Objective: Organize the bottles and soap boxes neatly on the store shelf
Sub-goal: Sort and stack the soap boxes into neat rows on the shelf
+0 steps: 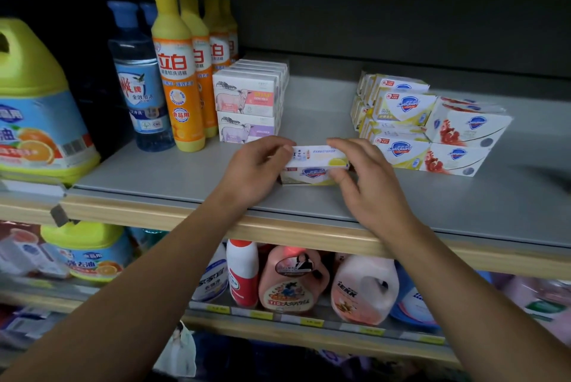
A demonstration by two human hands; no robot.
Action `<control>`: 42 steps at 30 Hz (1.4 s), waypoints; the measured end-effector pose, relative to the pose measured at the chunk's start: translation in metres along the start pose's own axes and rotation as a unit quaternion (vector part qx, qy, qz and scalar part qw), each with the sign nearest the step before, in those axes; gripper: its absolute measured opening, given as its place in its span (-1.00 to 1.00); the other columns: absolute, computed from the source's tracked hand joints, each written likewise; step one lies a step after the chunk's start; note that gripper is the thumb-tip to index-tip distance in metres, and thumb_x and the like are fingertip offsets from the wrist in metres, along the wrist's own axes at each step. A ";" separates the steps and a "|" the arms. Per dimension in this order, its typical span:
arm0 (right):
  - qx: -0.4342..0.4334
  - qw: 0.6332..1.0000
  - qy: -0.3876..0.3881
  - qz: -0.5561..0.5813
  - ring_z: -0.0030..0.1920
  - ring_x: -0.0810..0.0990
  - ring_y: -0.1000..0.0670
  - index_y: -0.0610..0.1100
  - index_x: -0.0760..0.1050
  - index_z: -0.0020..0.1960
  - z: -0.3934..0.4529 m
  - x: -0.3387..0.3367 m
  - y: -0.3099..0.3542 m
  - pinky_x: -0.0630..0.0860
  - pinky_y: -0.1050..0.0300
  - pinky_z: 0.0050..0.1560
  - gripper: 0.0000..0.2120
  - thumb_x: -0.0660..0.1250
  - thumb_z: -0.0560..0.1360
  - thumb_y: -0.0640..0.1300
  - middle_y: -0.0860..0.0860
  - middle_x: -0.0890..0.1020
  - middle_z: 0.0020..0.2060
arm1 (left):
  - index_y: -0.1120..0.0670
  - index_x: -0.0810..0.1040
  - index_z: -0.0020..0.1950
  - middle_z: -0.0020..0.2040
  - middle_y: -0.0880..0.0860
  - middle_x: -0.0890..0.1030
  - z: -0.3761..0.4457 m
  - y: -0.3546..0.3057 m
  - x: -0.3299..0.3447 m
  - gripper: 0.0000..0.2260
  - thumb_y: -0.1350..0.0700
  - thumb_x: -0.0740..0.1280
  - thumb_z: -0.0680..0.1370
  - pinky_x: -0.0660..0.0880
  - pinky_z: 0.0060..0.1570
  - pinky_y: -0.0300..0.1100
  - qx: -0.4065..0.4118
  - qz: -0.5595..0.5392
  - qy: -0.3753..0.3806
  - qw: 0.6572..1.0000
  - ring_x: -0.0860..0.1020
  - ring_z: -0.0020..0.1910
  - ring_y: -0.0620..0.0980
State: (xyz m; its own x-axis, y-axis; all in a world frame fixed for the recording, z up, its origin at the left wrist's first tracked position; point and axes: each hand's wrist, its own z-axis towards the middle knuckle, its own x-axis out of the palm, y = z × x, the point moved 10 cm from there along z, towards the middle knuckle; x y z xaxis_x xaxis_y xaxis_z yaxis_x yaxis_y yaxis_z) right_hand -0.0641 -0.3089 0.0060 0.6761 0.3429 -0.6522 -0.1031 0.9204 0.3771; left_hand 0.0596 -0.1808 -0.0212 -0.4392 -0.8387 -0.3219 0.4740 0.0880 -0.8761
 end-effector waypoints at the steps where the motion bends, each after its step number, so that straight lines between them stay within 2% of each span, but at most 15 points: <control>1: 0.013 1.000 0.012 -0.002 0.22 0.46 -0.08 -0.12 0.46 0.36 0.000 0.003 -0.005 0.31 0.19 0.23 -0.62 0.29 0.55 -0.11 -0.05 0.51 0.20 | 0.06 0.63 0.11 0.03 0.03 0.67 0.001 -0.002 0.001 -0.82 0.09 0.24 0.64 0.52 0.02 -0.18 0.013 0.047 0.000 0.999 0.60 0.01 -0.01; 4: 0.050 0.998 0.038 -0.010 0.27 0.44 -0.09 -0.12 0.44 0.38 0.003 0.012 -0.017 0.30 0.15 0.28 -0.63 0.29 0.58 -0.15 -0.05 0.49 0.24 | 0.02 0.60 0.17 0.05 -0.03 0.65 0.003 -0.005 -0.001 -0.80 0.04 0.23 0.64 0.46 0.06 -0.29 0.029 0.089 0.002 0.996 0.57 0.02 -0.09; 6: 0.072 0.996 0.045 -0.030 0.29 0.41 -0.12 -0.14 0.43 0.39 0.004 0.013 -0.022 0.27 0.13 0.31 -0.62 0.28 0.58 -0.16 -0.06 0.47 0.28 | 0.01 0.58 0.21 0.05 -0.06 0.63 0.005 -0.006 -0.005 -0.78 0.00 0.24 0.63 0.42 -0.02 -0.42 0.044 0.133 0.019 0.990 0.56 -0.01 -0.12; 8: 0.071 0.995 0.045 -0.061 0.30 0.39 -0.12 -0.14 0.42 0.40 0.008 0.012 -0.021 0.25 0.12 0.33 -0.57 0.32 0.54 -0.13 -0.05 0.46 0.31 | 0.04 0.57 0.25 0.11 -0.03 0.64 0.009 -0.001 -0.015 -0.75 0.02 0.30 0.60 0.46 -0.02 -0.33 0.046 0.200 0.038 0.978 0.59 0.00 -0.07; 10: 0.050 0.993 0.055 -0.092 0.31 0.37 -0.11 -0.13 0.41 0.41 0.017 0.013 -0.015 0.24 0.11 0.35 -0.49 0.38 0.49 -0.07 -0.03 0.45 0.33 | 0.06 0.55 0.29 0.20 0.06 0.62 0.016 0.009 -0.027 -0.68 0.03 0.36 0.55 0.50 0.07 -0.17 0.045 0.316 0.059 0.946 0.59 0.09 0.04; 13: 0.016 0.981 0.139 -0.133 0.30 0.40 -0.13 -0.07 0.39 0.43 0.033 0.031 -0.006 0.30 0.05 0.33 -0.47 0.35 0.49 0.02 -0.03 0.48 0.32 | 0.08 0.54 0.33 0.26 0.13 0.59 0.021 0.026 -0.042 -0.60 -0.07 0.34 0.55 0.49 0.19 -0.02 0.029 0.436 0.074 0.897 0.54 0.23 0.15; 16: 0.020 0.967 0.198 -0.161 0.27 0.44 -0.13 -0.04 0.41 0.38 0.052 0.046 -0.010 0.39 -0.03 0.24 -0.53 0.35 0.51 0.04 -0.04 0.52 0.26 | 0.13 0.61 0.17 0.15 0.13 0.65 0.021 0.031 -0.042 -0.49 -0.24 0.18 0.53 0.51 0.11 -0.03 0.031 0.445 0.079 0.892 0.56 0.16 0.15; 18: 0.029 0.971 0.166 -0.172 0.26 0.43 -0.14 -0.04 0.42 0.36 0.072 0.044 -0.017 0.40 -0.04 0.22 -0.55 0.36 0.51 0.01 -0.06 0.52 0.25 | 0.13 0.62 0.08 0.09 0.11 0.66 0.022 0.032 -0.040 -0.36 -0.34 0.03 0.46 0.51 0.10 -0.04 0.038 0.454 0.075 0.887 0.56 0.13 0.13; 20: 0.039 0.976 0.113 -0.183 0.24 0.42 -0.16 -0.04 0.42 0.37 0.095 0.042 -0.028 0.42 -0.08 0.22 -0.56 0.35 0.51 -0.01 -0.08 0.51 0.25 | 0.11 0.62 0.08 0.10 0.07 0.66 0.024 0.034 -0.039 -0.30 -0.37 -0.04 0.42 0.49 0.14 -0.04 0.040 0.465 0.076 0.881 0.55 0.15 0.11; 22: 0.049 0.976 0.081 -0.196 0.24 0.41 -0.17 -0.04 0.42 0.38 0.118 0.048 -0.041 0.41 -0.06 0.24 -0.55 0.35 0.52 -0.02 -0.09 0.50 0.25 | 0.09 0.62 0.08 0.11 0.05 0.66 0.026 0.036 -0.040 -0.31 -0.37 -0.04 0.41 0.48 0.16 -0.05 0.040 0.465 0.070 0.882 0.54 0.16 0.09; 25: 0.058 0.968 0.085 -0.228 0.24 0.38 -0.19 -0.01 0.42 0.39 0.148 0.073 -0.066 0.36 -0.01 0.23 -0.55 0.34 0.52 -0.01 -0.10 0.48 0.25 | 0.06 0.63 0.07 0.11 0.03 0.65 0.030 0.039 -0.042 -0.32 -0.38 -0.02 0.37 0.45 0.20 -0.07 0.031 0.454 0.062 0.888 0.53 0.17 0.09; 29: 0.083 0.970 0.099 -0.208 0.26 0.38 -0.22 -0.05 0.36 0.41 0.180 0.108 -0.096 0.39 -0.07 0.20 -0.52 0.36 0.52 -0.07 -0.15 0.50 0.26 | -0.01 0.62 0.20 0.17 0.02 0.61 0.038 0.045 -0.042 -0.30 -0.41 0.03 0.35 0.38 0.27 -0.09 0.031 0.449 0.089 0.889 0.51 0.20 0.08; 34: 0.098 0.967 0.063 -0.228 0.22 0.42 -0.23 -0.14 0.46 0.31 0.207 0.132 -0.125 0.41 -0.05 0.16 -0.59 0.36 0.51 -0.05 -0.18 0.53 0.21 | -0.02 0.63 0.17 0.09 0.03 0.59 0.046 0.051 -0.042 -0.48 -0.31 0.20 0.42 0.39 0.20 -0.07 0.038 0.448 0.081 0.890 0.54 0.13 0.10; 37: 0.094 0.952 0.034 -0.289 0.23 0.39 -0.24 -0.12 0.48 0.32 0.220 0.137 -0.137 0.37 -0.05 0.17 -0.60 0.34 0.52 -0.01 -0.17 0.50 0.23 | -0.05 0.62 0.18 0.11 0.00 0.58 0.047 0.054 -0.042 -0.51 -0.30 0.22 0.41 0.40 0.20 -0.05 0.039 0.442 0.074 0.893 0.53 0.13 0.10; 42: 0.105 0.952 0.011 -0.288 0.22 0.40 -0.26 -0.12 0.48 0.30 0.230 0.141 -0.149 0.35 -0.05 0.14 -0.61 0.35 0.50 -0.05 -0.19 0.50 0.21 | -0.09 0.59 0.21 0.13 -0.04 0.55 0.049 0.058 -0.042 -0.46 -0.33 0.17 0.39 0.40 0.21 -0.02 0.034 0.435 0.077 0.897 0.50 0.17 0.08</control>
State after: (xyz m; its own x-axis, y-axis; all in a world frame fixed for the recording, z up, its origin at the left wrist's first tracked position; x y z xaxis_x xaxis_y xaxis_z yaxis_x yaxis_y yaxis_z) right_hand 0.2146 -0.4414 0.0092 0.5600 -0.2017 -0.8035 0.4305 0.8996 0.0742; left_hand 0.1424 -0.1666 -0.0407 0.0205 -0.3844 -0.9229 0.7312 0.6353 -0.2484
